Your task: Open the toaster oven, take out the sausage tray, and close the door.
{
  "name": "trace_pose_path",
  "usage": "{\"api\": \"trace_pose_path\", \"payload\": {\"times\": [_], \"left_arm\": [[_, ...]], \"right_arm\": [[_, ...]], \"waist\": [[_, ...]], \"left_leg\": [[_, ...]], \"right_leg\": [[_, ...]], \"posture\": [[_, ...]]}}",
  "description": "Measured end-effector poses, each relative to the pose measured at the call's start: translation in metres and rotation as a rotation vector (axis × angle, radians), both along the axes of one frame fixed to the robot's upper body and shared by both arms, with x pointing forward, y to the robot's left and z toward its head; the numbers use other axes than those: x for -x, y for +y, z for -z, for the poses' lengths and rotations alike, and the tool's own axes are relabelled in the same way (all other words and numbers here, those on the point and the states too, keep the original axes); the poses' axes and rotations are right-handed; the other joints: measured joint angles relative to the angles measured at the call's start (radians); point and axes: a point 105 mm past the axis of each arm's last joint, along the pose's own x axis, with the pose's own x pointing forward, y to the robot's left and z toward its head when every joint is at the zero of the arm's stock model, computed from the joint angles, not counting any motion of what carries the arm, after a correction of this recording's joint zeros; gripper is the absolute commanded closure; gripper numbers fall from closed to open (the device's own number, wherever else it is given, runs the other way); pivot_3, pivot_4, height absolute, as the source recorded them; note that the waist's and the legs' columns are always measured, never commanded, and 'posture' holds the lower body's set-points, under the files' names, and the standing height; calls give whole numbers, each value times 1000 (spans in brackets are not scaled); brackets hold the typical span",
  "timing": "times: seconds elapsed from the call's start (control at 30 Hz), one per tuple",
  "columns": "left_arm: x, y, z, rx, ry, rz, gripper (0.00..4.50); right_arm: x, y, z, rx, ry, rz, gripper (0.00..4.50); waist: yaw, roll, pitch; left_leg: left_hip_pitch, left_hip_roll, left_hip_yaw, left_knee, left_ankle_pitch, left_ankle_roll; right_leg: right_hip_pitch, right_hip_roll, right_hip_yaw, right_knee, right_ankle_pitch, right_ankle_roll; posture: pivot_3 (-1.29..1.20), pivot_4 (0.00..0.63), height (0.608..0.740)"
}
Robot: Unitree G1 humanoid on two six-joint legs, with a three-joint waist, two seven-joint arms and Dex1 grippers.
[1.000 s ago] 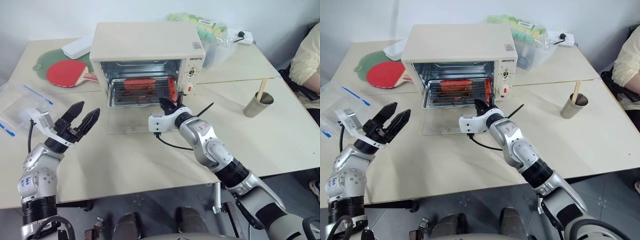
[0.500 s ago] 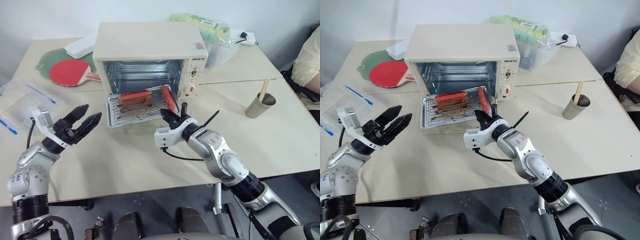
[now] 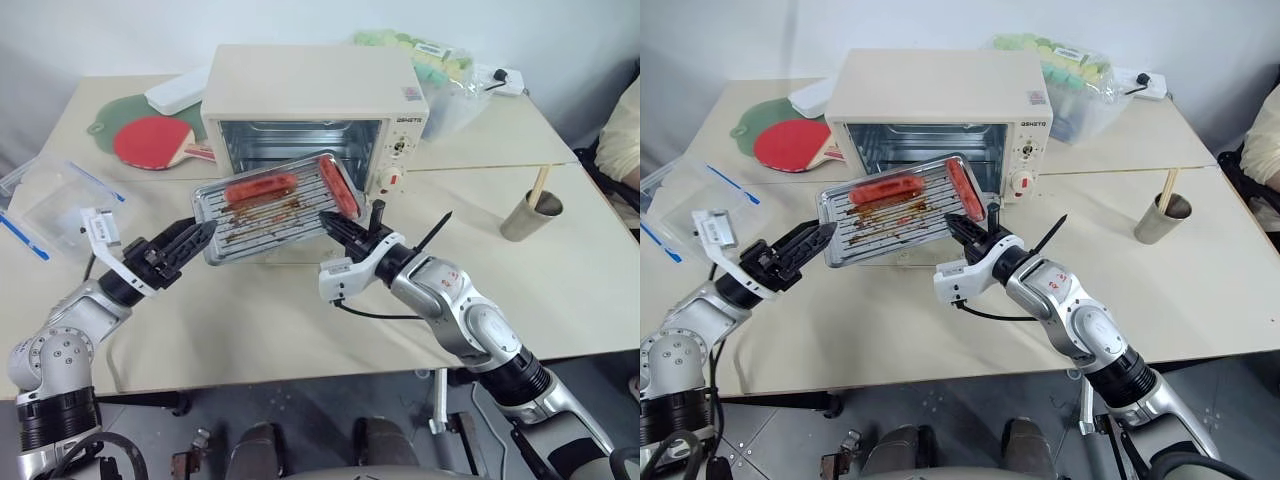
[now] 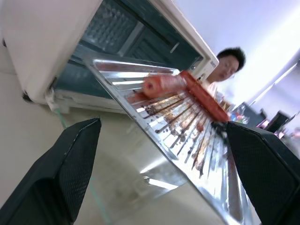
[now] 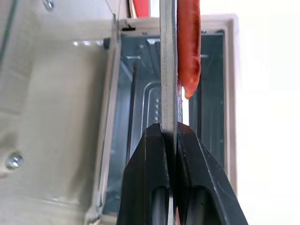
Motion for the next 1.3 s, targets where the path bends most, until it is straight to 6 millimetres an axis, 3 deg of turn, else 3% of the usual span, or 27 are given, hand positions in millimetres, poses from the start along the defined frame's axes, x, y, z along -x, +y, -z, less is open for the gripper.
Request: {"api": "trace_pose_path", "payload": {"times": [0.1,0.3,0.63,0.9,1.03,1.3], "left_arm": [[-1,-11,-1,45,96,64,0],[-7,-14,10,150,290,140,0],[-7,-9,17,247,382,177,0],[-2,-5,21,228,427,190,0],[-1,-6,21,237,428,203,880],[-2,-7,13,276,418,235,3271]], "right_arm": [[4,-1,-2,-7,-5,-16,4471],[5,-5,1,0,6,-15,4471],[6,-11,-2,5,3,-21,4471],[7,-11,-2,17,-3,-31,4471],[7,-11,-1,22,-1,-37,4500],[8,-10,5,31,31,-54,4500]], "waist": [[4,0,0],[11,0,0],[17,0,0],[17,0,0],[17,0,0],[17,0,0]], "left_leg": [[0,0,0,0,0,0],[0,0,0,0,0,0],[0,0,1,1,0,0],[0,0,1,1,0,0],[0,0,1,1,0,0],[0,0,1,1,0,0]], "right_leg": [[0,0,0,0,0,0],[0,0,0,0,0,0],[0,0,1,0,0,0],[0,0,1,0,0,0],[0,0,1,0,0,0],[0,0,1,0,0,0]], "posture": [[0,150,740],[0,150,740],[0,150,740],[0,150,740],[0,150,740],[0,150,740]]}}
